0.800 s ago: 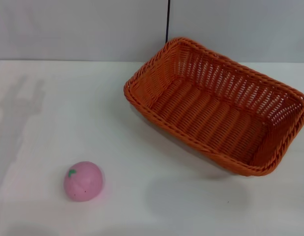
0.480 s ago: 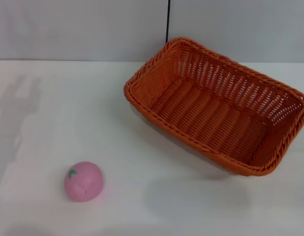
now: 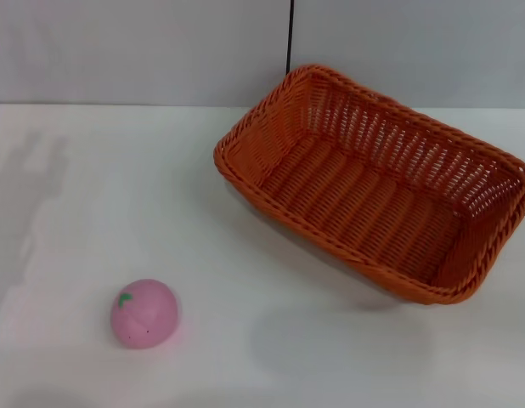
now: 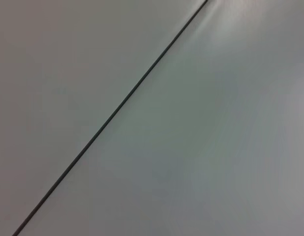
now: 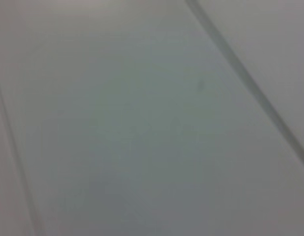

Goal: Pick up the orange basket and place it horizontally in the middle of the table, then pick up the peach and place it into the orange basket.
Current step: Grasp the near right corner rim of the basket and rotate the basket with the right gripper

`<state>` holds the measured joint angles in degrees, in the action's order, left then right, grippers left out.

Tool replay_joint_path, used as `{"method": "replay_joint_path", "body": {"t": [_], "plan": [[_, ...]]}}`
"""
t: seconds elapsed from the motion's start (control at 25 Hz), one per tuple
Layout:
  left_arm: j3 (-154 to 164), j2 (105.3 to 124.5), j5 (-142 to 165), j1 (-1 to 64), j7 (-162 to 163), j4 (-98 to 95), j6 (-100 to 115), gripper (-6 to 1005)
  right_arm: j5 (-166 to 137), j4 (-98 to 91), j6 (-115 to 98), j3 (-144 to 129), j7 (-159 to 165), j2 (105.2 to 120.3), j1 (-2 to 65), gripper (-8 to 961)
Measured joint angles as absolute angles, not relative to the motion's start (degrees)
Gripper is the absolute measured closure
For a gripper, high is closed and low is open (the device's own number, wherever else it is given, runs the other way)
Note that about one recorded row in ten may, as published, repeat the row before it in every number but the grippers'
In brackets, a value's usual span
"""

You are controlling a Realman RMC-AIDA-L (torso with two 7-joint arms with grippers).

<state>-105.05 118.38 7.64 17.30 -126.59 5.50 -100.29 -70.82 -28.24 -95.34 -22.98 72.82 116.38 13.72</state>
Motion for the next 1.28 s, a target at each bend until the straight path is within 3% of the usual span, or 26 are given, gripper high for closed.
{"method": "replay_joint_path", "body": {"t": [0.04, 0.08, 0.16, 0.2, 0.24, 0.4, 0.44, 0.6, 0.72, 0.92, 1.12, 1.28], "plan": [[-105.1, 118.38, 7.6, 17.3, -126.6, 5.5, -100.3, 487, -70.8, -28.2, -95.3, -23.0, 72.8, 116.38, 13.7, 388], [-104.9, 118.36, 7.7, 17.1, -126.7, 5.5, -100.3, 487, -74.7, -31.7, -94.5, -23.0, 77.7, 115.26, 14.3, 387], [-104.7, 118.31, 7.7, 16.7, -126.8, 5.5, -100.2, 487, -83.5, -37.7, -93.6, -22.8, 88.5, 112.72, 16.4, 385], [-104.8, 118.32, 7.8, 16.2, -126.8, 5.5, -100.2, 487, -92.6, -43.7, -93.6, -22.5, 98.4, 110.43, 19.1, 384], [-104.8, 118.32, 7.8, 16.2, -126.8, 5.5, -100.2, 487, -92.6, -43.7, -93.6, -22.5, 98.4, 110.43, 19.1, 383], [-104.7, 118.37, 7.8, 15.7, -126.8, 5.5, -100.2, 487, -115.4, -58.9, -97.7, -22.8, 116.2, 106.83, 28.0, 378], [-104.7, 118.37, 7.8, 15.7, -126.8, 5.5, -100.2, 487, -115.4, -58.9, -97.7, -22.8, 116.2, 106.83, 28.0, 377], [-104.6, 118.39, 7.8, 15.2, -126.4, 5.2, -100.4, 487, -126.8, -61.9, -101.6, -23.0, 120.4, 104.34, 36.0, 373], [-104.6, 118.47, 7.8, 14.8, -126.3, 5.2, -100.5, 487, -131.9, -61.1, -102.1, -25.1, 121.8, 103.59, 40.5, 369], [-104.6, 118.56, 7.8, 14.5, -125.9, 5.2, -100.6, 487, -137.9, -59.6, -96.8, -35.1, 127.9, 103.67, 44.4, 364], [-104.6, 118.66, 7.8, 14.3, -125.7, 5.3, -100.6, 488, -140.3, -56.8, -93.8, -41.4, 129.6, 104.18, 46.3, 159], [-104.6, 118.68, 7.8, 14.3, -125.6, 5.3, -100.5, 488, -141.8, -54.6, -93.1, -43.5, 129.9, 104.49, 47.2, 147]]}}
